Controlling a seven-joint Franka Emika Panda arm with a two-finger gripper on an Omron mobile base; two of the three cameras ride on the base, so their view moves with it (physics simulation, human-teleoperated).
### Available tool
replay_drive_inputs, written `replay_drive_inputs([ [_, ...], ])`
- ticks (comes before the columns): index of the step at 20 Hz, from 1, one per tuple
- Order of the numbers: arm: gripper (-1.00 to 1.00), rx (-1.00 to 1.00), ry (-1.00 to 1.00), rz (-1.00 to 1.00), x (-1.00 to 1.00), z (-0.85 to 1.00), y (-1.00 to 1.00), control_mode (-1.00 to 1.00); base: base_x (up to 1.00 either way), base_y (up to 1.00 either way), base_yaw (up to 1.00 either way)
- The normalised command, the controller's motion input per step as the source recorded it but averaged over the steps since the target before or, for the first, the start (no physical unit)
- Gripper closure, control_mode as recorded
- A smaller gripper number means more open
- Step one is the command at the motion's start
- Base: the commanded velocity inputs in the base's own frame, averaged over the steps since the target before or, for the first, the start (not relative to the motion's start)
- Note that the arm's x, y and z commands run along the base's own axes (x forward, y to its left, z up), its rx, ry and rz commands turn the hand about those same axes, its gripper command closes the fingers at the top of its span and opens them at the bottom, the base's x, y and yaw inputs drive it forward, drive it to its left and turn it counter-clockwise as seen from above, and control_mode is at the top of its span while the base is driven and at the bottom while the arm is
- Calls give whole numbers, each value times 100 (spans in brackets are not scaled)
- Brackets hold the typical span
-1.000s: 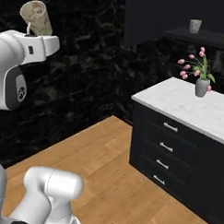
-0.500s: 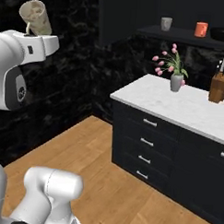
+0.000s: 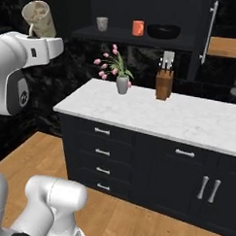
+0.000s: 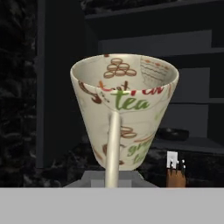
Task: Gather all objects into one cabinet and sort the glasses and bowls to opposite sides.
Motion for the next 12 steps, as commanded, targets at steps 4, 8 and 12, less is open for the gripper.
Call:
replay_drive_inputs([
  [4, 100, 0, 0, 0, 0, 0, 0, 100, 15, 0, -8],
  [8, 100, 0, 0, 0, 0, 0, 0, 100, 43, 0, -28],
  [12, 100, 0, 0, 0, 0, 0, 0, 100, 75, 0, -42],
])
